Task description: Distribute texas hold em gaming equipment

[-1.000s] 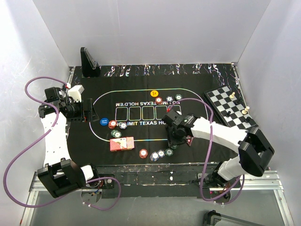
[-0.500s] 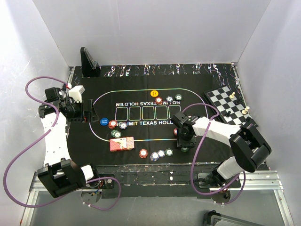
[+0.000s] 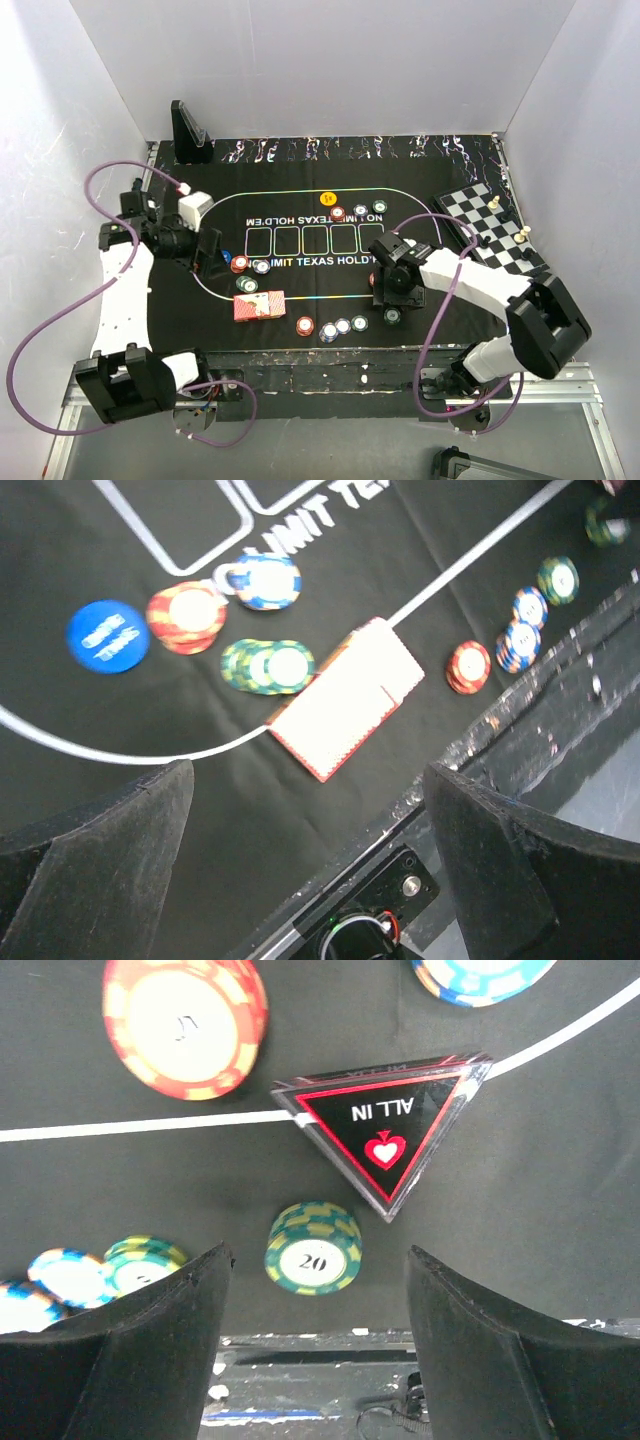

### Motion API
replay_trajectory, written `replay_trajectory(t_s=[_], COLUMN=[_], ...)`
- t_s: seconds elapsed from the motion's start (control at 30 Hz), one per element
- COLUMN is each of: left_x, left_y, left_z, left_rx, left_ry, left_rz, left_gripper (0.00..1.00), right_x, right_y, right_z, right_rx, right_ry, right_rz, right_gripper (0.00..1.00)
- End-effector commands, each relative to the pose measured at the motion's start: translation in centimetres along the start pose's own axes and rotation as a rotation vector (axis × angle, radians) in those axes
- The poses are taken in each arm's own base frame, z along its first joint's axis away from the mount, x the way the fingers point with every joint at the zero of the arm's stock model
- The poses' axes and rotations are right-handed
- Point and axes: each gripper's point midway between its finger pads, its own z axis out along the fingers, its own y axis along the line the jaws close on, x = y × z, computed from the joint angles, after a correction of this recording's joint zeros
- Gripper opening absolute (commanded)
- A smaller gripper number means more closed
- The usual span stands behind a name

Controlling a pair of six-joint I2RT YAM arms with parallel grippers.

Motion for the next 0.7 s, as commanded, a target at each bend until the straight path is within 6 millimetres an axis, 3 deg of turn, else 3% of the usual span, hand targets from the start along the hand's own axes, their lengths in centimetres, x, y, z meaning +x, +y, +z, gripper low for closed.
replay_trajectory(t_s=[0.0,0.13,0.3,0.67], left_x=[1.7,3.8,6.0,7.1], left_y=[-3.7,-4.9,-4.7,-5.4], left_z=[2.0,4.2,6.5,11.0], left_rx=[0.137,0.199,0.236,0.272], left_ry=[0.05,0.144,0.228,0.248], left_rz=[0.25,0.436,0.574,0.853], left_gripper=[1.0,1.0,1.0,1.0], right_x=[-2.9,-4.8,-6.1,-7.2], right_y=[1.4,3.1,4.7,5.6], right_z=[-4.6,-8.5,-11.4,-12.4], right_rx=[-0.093,-0.21,-0.336,-0.38], right_ry=[-0.117,-0.203,-0.292,-0.325], right_rz=[-0.002,-0.018,-0.043,-0.069], right_gripper=[0.77,0.78,0.79,0.79])
